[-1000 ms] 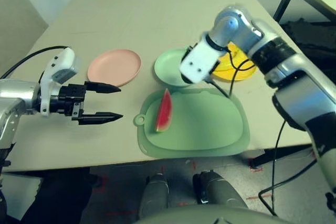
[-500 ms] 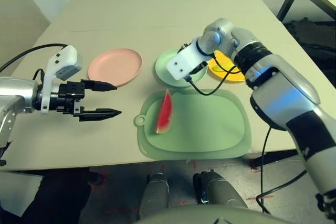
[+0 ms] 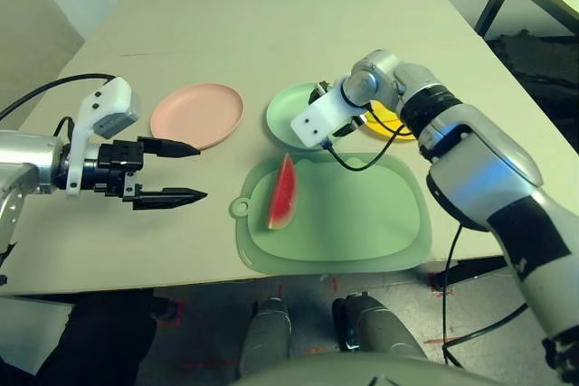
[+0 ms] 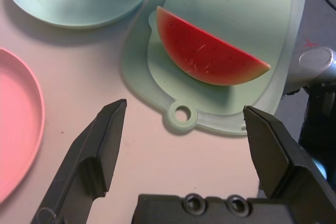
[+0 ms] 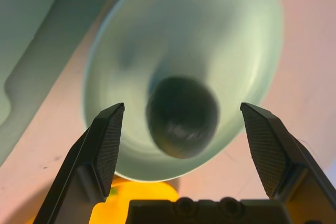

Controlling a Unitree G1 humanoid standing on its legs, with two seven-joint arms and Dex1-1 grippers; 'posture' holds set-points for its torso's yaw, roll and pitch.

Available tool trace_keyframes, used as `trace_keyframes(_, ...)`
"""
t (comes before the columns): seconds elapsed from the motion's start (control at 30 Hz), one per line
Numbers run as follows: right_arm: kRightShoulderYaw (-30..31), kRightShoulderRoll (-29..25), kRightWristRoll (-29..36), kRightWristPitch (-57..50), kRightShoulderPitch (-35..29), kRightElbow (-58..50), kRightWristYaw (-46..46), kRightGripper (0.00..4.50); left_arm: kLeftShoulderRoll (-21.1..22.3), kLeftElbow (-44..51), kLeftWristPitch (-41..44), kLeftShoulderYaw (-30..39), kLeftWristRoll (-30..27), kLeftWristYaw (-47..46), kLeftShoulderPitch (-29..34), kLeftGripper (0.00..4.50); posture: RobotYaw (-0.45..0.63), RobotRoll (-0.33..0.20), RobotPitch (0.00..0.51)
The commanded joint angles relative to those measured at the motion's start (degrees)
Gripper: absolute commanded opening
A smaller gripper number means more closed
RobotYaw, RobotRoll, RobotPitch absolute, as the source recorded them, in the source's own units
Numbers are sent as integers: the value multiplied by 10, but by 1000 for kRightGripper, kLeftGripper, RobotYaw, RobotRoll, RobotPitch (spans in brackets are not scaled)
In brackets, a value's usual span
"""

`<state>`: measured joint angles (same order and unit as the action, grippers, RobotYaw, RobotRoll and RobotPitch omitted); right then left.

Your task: Place the fruits into color-matched plates.

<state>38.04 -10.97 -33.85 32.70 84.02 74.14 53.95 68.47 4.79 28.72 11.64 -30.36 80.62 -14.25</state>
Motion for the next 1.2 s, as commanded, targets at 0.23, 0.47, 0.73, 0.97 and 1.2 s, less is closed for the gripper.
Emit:
trace_keyframes(0.23, -188, -120, 271, -44, -159, -250, 238, 4454, -17, -123, -310, -83, 135, 81, -89, 4500, 65, 0, 114)
trace_keyframes(0.47, -296, -188, 484, -364, -372, -557, 271, 4454, -74, -216, -462, -142, 181, 117, -201, 4500, 34, 0, 98)
trace_keyframes(0.73, -372, -230, 596, -393, -546, -606, 333, 4454, -117, -321, -582, -219, 213, 119, -300, 4500, 25, 0, 79)
trace_keyframes(0.97, -413, -215, 635, -326, -607, -553, 381, 4454, -168, -369, -679, -268, 205, 119, -357, 4500, 21, 0, 66)
trace_keyframes(1.2, -396, -226, 659, -233, -605, -469, 385, 4454, -164, -401, -710, -295, 198, 119, -371, 4500, 24, 0, 66)
